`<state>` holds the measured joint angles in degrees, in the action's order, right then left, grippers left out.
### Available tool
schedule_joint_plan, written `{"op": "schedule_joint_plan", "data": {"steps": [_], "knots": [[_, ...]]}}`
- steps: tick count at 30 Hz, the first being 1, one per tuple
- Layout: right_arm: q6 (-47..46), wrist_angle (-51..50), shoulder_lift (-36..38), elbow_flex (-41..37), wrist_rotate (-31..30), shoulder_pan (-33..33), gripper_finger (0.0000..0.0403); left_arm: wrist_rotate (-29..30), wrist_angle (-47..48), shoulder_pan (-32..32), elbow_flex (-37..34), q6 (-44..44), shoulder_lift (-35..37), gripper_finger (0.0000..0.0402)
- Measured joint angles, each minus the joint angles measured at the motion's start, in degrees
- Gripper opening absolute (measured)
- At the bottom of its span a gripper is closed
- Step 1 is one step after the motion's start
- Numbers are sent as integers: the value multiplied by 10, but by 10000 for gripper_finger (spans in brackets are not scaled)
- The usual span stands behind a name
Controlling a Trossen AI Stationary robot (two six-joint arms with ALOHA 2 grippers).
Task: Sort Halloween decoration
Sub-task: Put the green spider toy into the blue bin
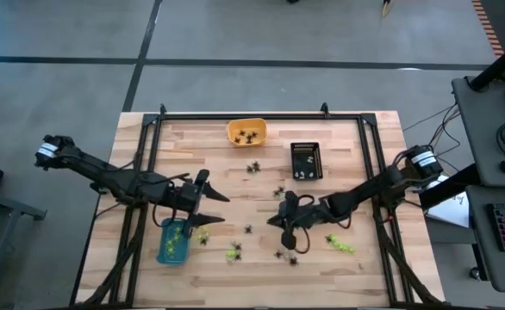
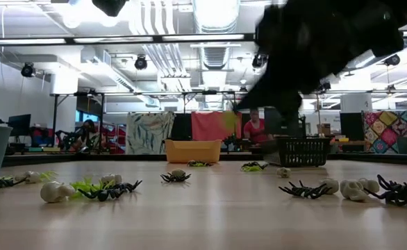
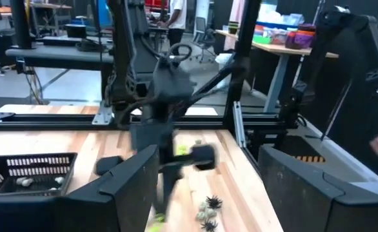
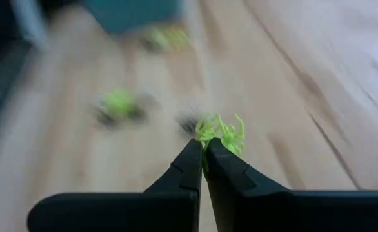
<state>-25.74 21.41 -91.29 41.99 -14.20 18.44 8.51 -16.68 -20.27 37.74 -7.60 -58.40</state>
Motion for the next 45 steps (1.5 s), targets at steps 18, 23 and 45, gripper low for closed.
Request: {"op": "schedule_joint_plan", "data": {"steps": [18, 23, 45], "knots": [[-5, -151, -3, 46, -39, -12, 123, 40, 4, -2, 0, 1, -32, 249], [-18, -170, -6, 48, -33, -12, 138, 40, 13, -2, 0, 2, -32, 249], [52, -540, -166, 301, 21, 19, 150, 45, 1, -2, 0, 11, -84, 249]]}}
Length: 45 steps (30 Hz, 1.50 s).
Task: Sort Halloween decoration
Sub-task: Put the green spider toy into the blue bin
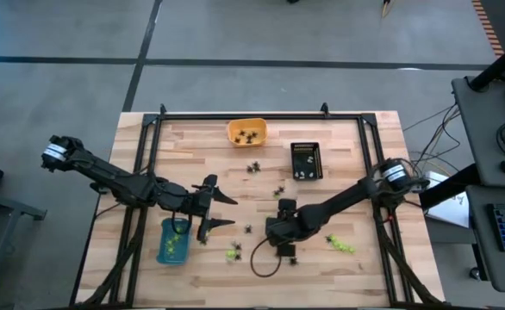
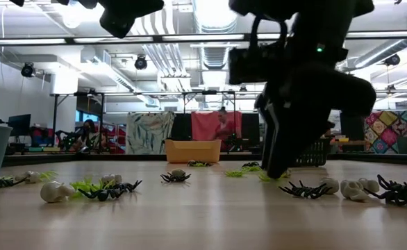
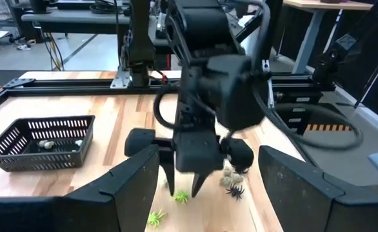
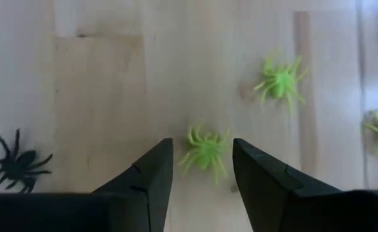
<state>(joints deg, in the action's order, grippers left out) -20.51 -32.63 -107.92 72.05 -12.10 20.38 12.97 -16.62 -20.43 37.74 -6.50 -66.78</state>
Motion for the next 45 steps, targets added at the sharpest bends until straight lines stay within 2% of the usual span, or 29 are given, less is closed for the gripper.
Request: {"op": "schedule_joint_plan", "data": {"steps": [6, 15, 21, 25, 28, 32, 37, 39, 42, 45], "knots": [[15, -45, -48, 47, -1, 0, 115, 0, -1, 0, 0, 0, 3, 249], [18, -46, -47, 54, 5, -1, 18, 0, 1, 0, 0, 0, 3, 249], [17, -31, -11, 50, -4, -6, 11, 0, 1, -1, 0, 0, 13, 249], [34, 55, 9, 50, -3, -18, 10, 0, 1, -10, 1, 0, 46, 249], [70, 160, 8, 45, 1, -34, 10, 0, 3, -16, 1, 0, 79, 249], [119, 354, -5, 37, 30, -61, 9, 0, 15, -16, 1, 0, 125, 249], [167, 616, -61, 37, 116, -93, 9, 0, 34, -16, 1, -3, 193, 249], [178, 693, -86, 49, 126, -100, 9, 0, 48, -16, 1, -10, 219, 249], [209, 749, -129, 80, 126, -106, 9, 0, 66, -16, 1, -20, 254, 249], [232, 755, -175, 129, 126, -107, 9, 0, 80, -17, 1, -31, 281, 249]]}}
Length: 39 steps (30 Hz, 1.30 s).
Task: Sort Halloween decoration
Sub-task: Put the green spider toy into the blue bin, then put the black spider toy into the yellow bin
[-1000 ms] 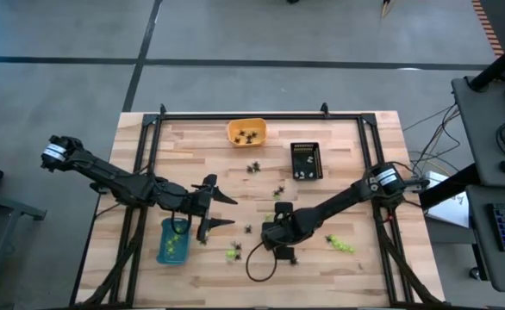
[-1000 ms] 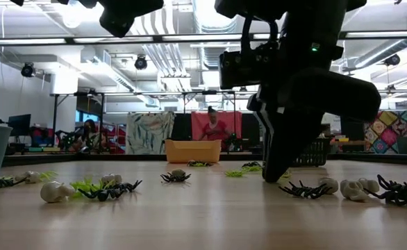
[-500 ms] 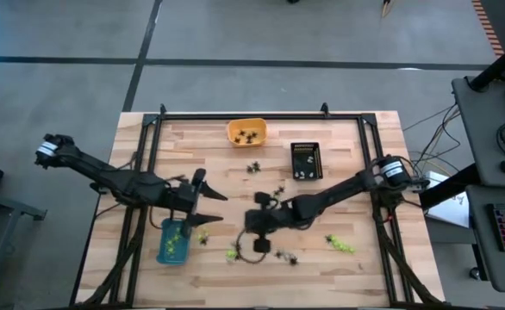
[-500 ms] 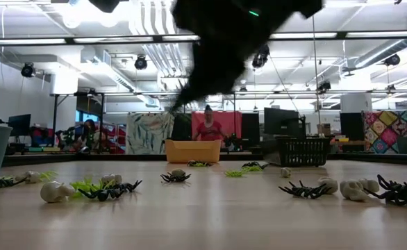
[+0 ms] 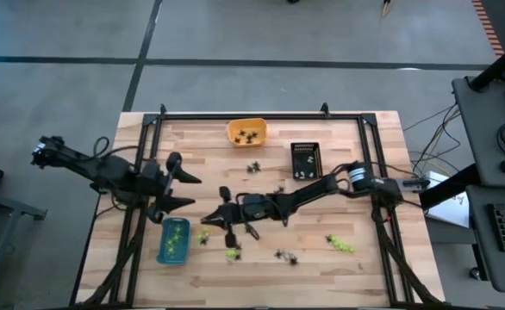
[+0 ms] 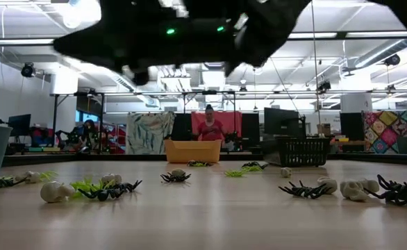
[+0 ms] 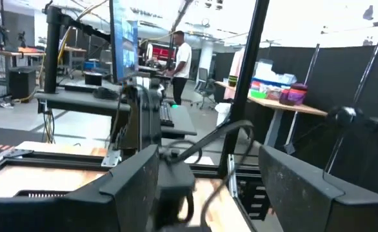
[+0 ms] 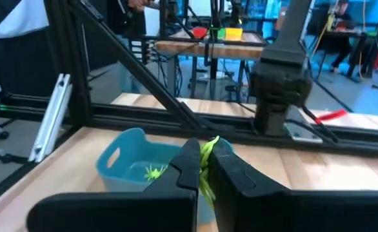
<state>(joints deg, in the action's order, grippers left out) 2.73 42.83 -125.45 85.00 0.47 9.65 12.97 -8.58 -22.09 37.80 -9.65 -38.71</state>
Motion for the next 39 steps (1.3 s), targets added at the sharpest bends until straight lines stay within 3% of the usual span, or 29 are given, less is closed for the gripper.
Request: {"op": "schedule_joint_plan", "data": {"steps": [8, 18, 24, 35, 39], "knots": [[4, -13, -117, 163, -2, -5, 9, 0, 26, 0, -1, -10, 41, 249], [35, -139, -201, 313, -2, -10, 11, 0, 47, 0, -1, -14, 67, 249], [39, -156, -212, 327, -5, -10, 34, 0, 51, 0, -1, -14, 68, 249], [18, -183, -210, 327, -5, -13, 128, 0, 55, 0, -1, -14, 67, 249], [35, -283, -178, 327, -5, -13, 141, 1, 72, 0, -1, -14, 67, 249]]}}
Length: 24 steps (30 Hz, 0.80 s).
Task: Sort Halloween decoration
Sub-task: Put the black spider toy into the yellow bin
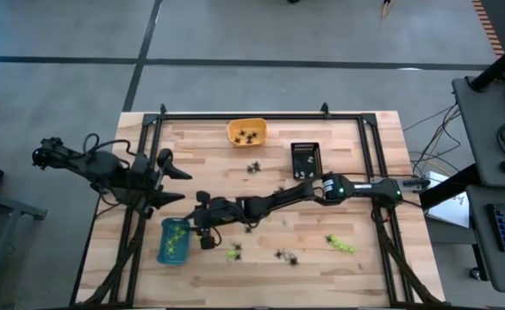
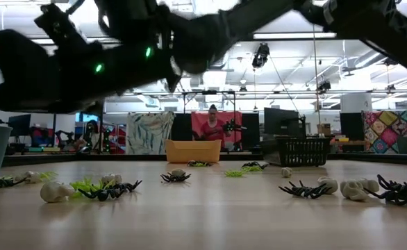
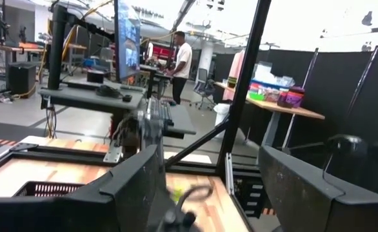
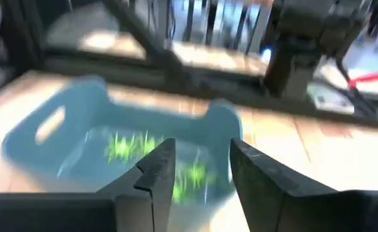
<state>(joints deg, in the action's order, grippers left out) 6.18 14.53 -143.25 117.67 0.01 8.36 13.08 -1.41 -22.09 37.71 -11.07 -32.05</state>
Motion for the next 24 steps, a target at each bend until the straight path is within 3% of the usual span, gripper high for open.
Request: {"op": "schedule_joint_plan", "data": {"steps": [12, 17, 24], "knots": [[-38, -584, 176, 0, -1, 13, 125, 1, 59, 0, -9, -17, -59, 249], [-96, -728, 217, -1, 0, 29, 118, 4, 57, 0, -16, -17, -116, 249], [-149, -854, 242, -5, 0, 64, 118, 65, 58, 0, -16, -19, -196, 249]]}}
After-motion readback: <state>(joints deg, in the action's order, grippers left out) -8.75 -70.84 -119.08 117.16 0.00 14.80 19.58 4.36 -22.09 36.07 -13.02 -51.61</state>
